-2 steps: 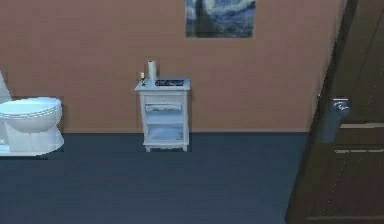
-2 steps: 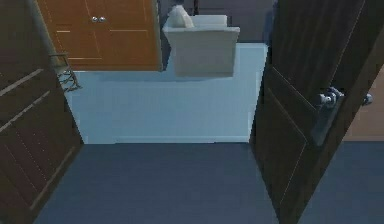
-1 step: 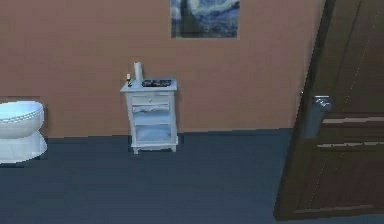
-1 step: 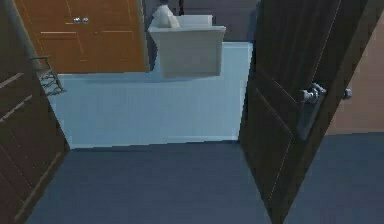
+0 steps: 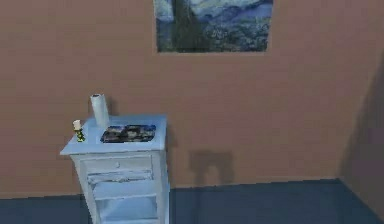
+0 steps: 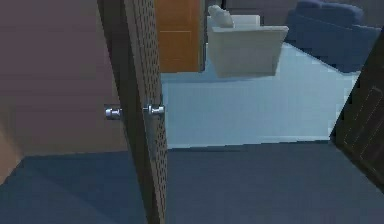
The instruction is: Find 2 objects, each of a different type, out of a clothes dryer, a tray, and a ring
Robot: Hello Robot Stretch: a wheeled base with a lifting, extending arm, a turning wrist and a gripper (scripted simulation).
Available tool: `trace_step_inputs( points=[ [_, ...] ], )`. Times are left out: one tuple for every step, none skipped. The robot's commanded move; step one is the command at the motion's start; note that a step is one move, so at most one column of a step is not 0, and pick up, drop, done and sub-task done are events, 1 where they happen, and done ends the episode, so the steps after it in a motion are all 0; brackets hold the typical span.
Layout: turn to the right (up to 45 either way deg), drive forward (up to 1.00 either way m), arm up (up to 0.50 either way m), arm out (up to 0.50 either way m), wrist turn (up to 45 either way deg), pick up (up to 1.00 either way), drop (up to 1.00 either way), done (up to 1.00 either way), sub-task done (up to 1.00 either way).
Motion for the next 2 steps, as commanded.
trace_step_inputs(
  points=[
    [3.0,0.0,0.0,0.0,0.0,0.0,0.0,0.0,0.0],
    [0.0,0.35,0.0,0.0,0.0,0.0,0.0,0.0,0.0]
  ],
)
